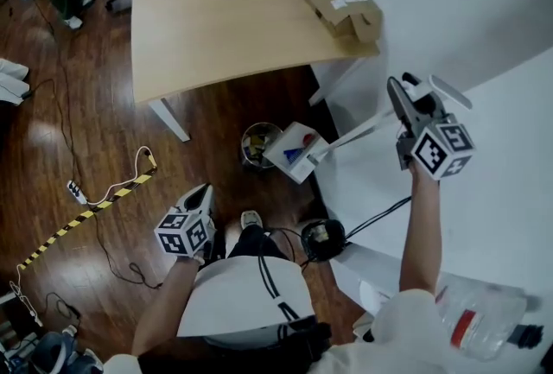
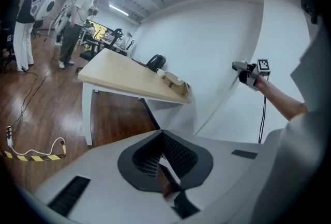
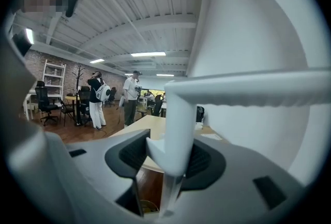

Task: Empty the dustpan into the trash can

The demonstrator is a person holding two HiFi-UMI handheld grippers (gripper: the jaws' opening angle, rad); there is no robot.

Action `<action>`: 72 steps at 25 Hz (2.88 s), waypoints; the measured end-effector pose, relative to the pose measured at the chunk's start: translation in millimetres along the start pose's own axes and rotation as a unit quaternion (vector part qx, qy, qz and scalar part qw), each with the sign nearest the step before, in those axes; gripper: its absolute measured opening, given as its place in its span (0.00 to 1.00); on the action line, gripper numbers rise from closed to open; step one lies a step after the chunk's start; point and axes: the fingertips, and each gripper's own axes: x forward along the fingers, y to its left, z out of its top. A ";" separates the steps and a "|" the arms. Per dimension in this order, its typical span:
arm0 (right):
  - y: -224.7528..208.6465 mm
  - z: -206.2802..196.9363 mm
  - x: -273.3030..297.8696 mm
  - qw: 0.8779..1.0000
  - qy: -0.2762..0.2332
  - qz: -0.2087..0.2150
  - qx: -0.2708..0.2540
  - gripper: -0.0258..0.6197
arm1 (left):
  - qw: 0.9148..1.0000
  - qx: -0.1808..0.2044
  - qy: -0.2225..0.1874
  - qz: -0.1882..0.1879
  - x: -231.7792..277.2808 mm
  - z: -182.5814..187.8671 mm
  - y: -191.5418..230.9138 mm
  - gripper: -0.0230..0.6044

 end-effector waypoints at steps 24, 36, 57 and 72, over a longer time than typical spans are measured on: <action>134.0 -74.1 57.0 0.939 0.054 0.224 -0.256 0.34 | 0.995 -0.068 -0.036 0.056 -16.0 -20.1 26.2 0.02; 168.9 -105.4 10.5 0.886 0.086 0.295 -0.347 0.33 | 0.990 -0.088 -0.074 0.077 -17.3 -23.3 12.4 0.02; 271.5 -151.6 -17.0 0.792 0.089 0.374 -0.474 0.33 | 0.987 -0.095 -0.105 0.073 -101.7 -73.4 9.8 0.02; 326.2 -173.6 -22.8 0.745 0.124 0.399 -0.520 0.33 | 0.983 -0.109 -0.127 0.069 -139.8 -83.9 19.3 0.02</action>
